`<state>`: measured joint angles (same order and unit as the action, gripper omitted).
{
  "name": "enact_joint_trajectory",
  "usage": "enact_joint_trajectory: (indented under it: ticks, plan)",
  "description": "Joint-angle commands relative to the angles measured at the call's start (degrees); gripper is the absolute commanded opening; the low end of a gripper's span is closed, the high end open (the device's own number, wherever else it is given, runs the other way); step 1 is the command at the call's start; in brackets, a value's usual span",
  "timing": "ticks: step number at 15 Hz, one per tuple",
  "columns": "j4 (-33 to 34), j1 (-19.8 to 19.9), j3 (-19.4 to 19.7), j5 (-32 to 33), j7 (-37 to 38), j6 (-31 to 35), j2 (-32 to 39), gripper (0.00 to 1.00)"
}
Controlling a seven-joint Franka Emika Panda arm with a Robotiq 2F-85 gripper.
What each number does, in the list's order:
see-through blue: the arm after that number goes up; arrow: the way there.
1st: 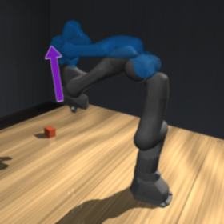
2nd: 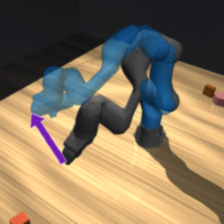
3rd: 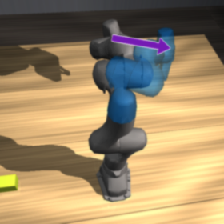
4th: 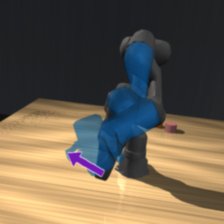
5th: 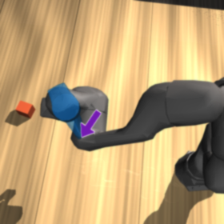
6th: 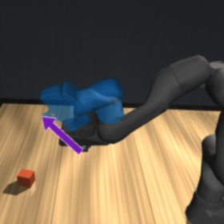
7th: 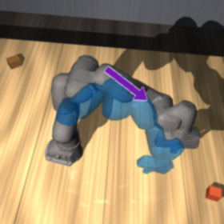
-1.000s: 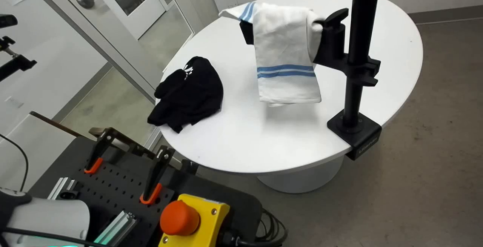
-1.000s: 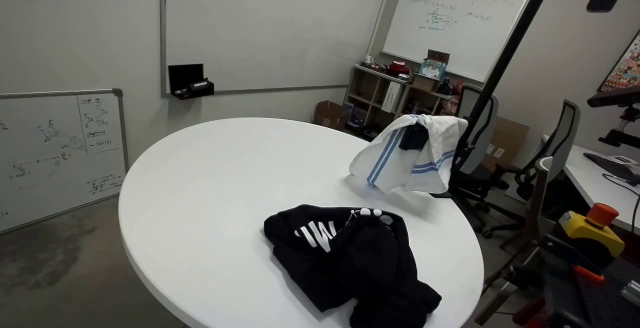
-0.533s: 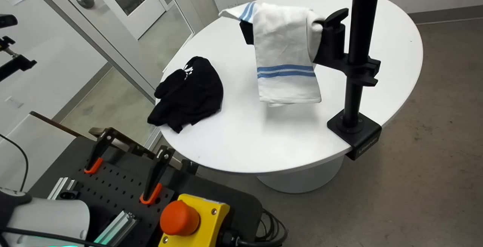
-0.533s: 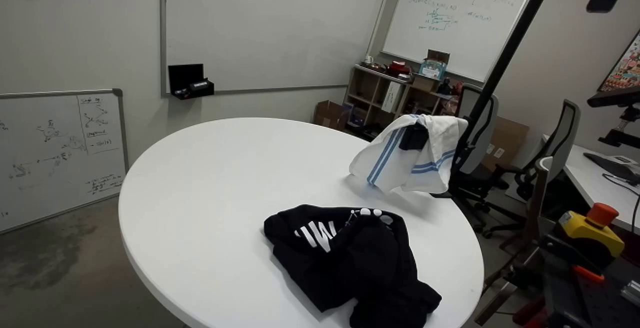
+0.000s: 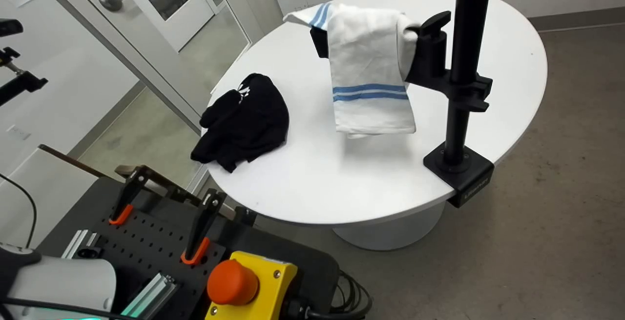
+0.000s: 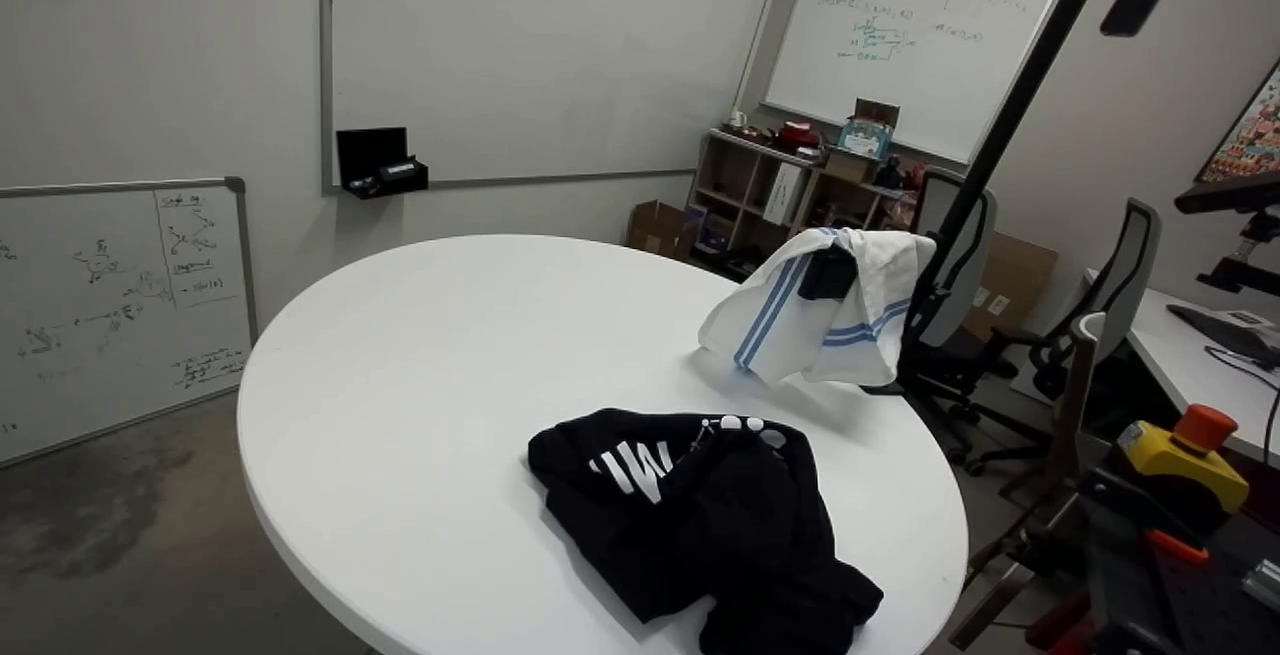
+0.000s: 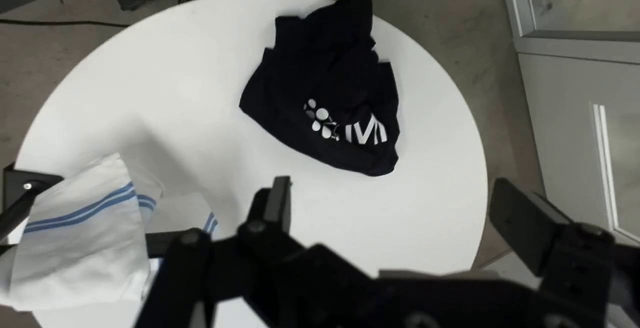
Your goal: Remove the tea towel from the stand and place it on the table
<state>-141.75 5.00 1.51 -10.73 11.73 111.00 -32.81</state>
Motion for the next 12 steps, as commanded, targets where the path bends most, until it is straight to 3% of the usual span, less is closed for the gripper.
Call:
enact_joint_trajectory:
  ticks: [1,7,12]
  plan:
    - [4.4,2.3,2.8,3.2,-3.6,1.9,5.8,1.00]
    - [11.1,3.4,10.6,2.9,-17.0,4.1,16.7,1.00]
    - [15.9,3.8,12.8,1.9,-23.2,9.7,27.8,1.00]
